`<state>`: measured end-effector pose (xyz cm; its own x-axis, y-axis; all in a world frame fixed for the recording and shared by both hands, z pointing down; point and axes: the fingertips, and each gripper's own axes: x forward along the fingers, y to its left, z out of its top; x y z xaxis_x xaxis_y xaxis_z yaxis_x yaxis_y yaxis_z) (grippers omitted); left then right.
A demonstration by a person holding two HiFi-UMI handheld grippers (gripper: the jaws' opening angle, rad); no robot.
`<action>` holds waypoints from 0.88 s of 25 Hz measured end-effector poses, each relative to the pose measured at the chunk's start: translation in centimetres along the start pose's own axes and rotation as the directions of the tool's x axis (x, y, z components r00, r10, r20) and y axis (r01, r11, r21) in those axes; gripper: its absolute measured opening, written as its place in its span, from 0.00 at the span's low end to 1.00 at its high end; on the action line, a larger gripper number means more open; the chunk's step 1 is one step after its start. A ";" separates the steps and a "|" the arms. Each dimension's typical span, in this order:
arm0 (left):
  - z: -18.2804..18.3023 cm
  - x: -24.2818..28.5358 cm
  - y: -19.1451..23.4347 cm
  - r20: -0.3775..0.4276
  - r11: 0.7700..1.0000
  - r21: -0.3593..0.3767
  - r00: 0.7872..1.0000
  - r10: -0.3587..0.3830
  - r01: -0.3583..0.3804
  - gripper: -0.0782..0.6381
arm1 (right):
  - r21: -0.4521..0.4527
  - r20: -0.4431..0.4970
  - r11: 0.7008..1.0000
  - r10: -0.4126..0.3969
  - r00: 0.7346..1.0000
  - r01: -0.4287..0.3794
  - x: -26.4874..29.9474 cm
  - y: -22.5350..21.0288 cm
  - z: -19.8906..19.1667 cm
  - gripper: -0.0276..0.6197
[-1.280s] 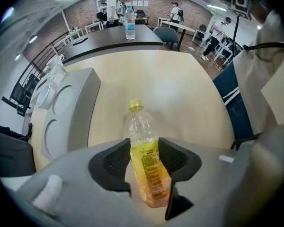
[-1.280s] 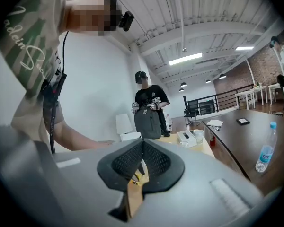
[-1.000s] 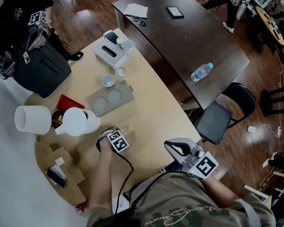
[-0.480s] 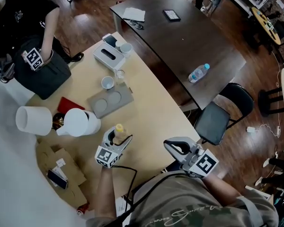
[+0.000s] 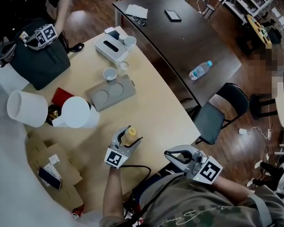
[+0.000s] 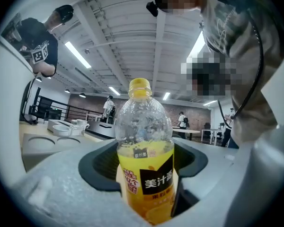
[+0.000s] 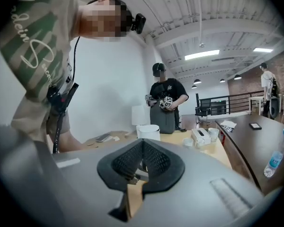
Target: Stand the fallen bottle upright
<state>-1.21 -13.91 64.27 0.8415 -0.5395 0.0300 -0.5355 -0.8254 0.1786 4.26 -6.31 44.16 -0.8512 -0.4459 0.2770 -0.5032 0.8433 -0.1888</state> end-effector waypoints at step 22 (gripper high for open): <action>-2.2 -3.6 -0.7 0.033 0.994 0.107 0.999 -0.011 0.007 0.60 | -0.060 -0.104 0.998 0.022 0.994 -0.028 0.5 4.4 -4.0 0.05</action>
<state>-3.72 -10.97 66.15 0.8443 -0.5359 -0.0046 -0.5342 -0.8422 0.0728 2.28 -1.63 47.26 -0.8417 -0.3938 0.3694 -0.4691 0.8721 -0.1393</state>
